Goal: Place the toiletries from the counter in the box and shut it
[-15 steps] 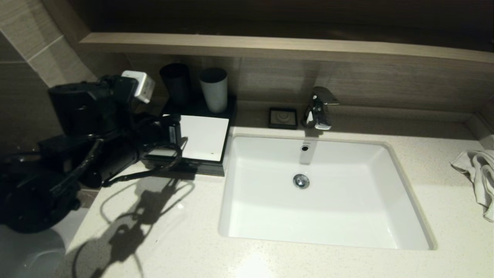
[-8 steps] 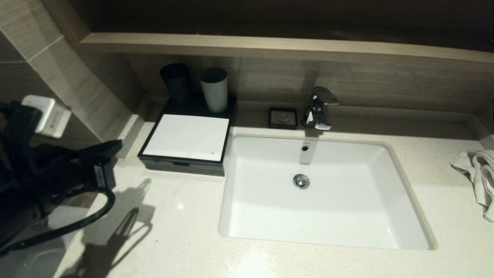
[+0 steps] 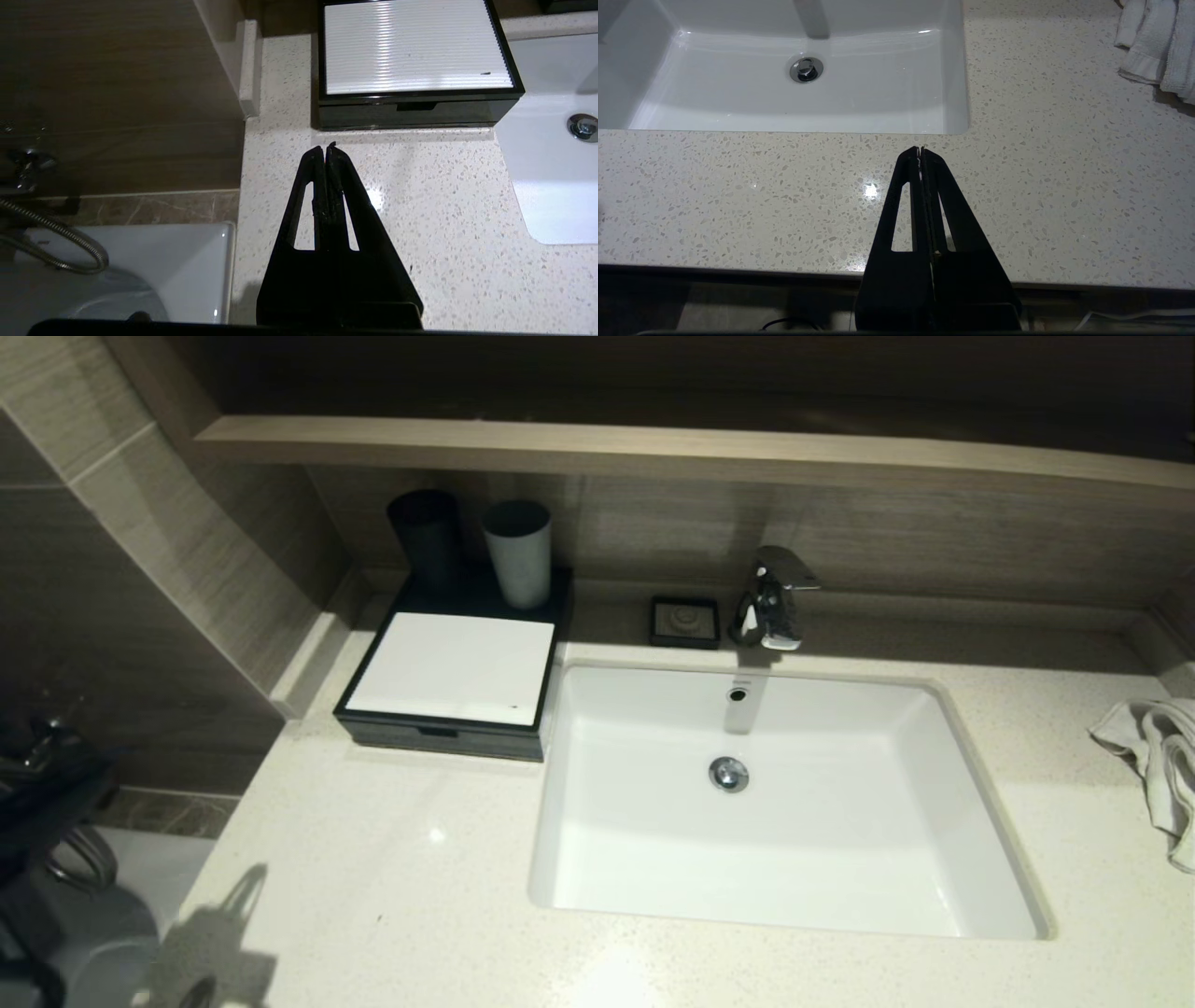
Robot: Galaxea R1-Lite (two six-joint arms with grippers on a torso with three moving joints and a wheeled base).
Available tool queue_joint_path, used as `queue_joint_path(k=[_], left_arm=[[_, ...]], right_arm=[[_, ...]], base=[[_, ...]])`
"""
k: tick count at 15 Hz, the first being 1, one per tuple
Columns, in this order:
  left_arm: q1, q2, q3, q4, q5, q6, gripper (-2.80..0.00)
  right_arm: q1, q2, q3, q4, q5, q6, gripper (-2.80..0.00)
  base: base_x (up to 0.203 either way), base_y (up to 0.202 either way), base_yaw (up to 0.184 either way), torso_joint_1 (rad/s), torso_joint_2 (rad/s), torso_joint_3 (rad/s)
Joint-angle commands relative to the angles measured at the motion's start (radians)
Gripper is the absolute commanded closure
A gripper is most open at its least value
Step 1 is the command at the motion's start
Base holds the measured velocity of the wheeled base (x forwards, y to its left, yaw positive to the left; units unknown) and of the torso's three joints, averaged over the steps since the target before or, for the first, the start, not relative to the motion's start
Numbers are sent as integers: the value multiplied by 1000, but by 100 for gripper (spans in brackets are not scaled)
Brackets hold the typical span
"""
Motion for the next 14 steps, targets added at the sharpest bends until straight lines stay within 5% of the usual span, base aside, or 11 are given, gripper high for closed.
queue_joint_path(k=[1, 6, 8, 12, 14], left_arm=[[12, -218, 0, 139, 5, 1, 0], [18, -458, -1, 400, 106, -1, 0], [18, -464, -30, 438, 176, -23, 0], [20, -466, -72, 475, 205, -25, 0], [81, -466, -79, 474, 190, -25, 0]], right_arm=[[0, 0, 0, 0, 0, 0, 0], [0, 0, 0, 0, 0, 1, 0], [0, 0, 0, 0, 0, 1, 0], [0, 0, 0, 0, 0, 0, 0], [0, 2, 0, 0, 0, 1, 0]], base=[[0, 0, 0, 0, 0, 0], [0, 0, 0, 0, 0, 0], [0, 0, 0, 0, 0, 0], [0, 0, 0, 0, 0, 0], [0, 0, 0, 0, 0, 0]])
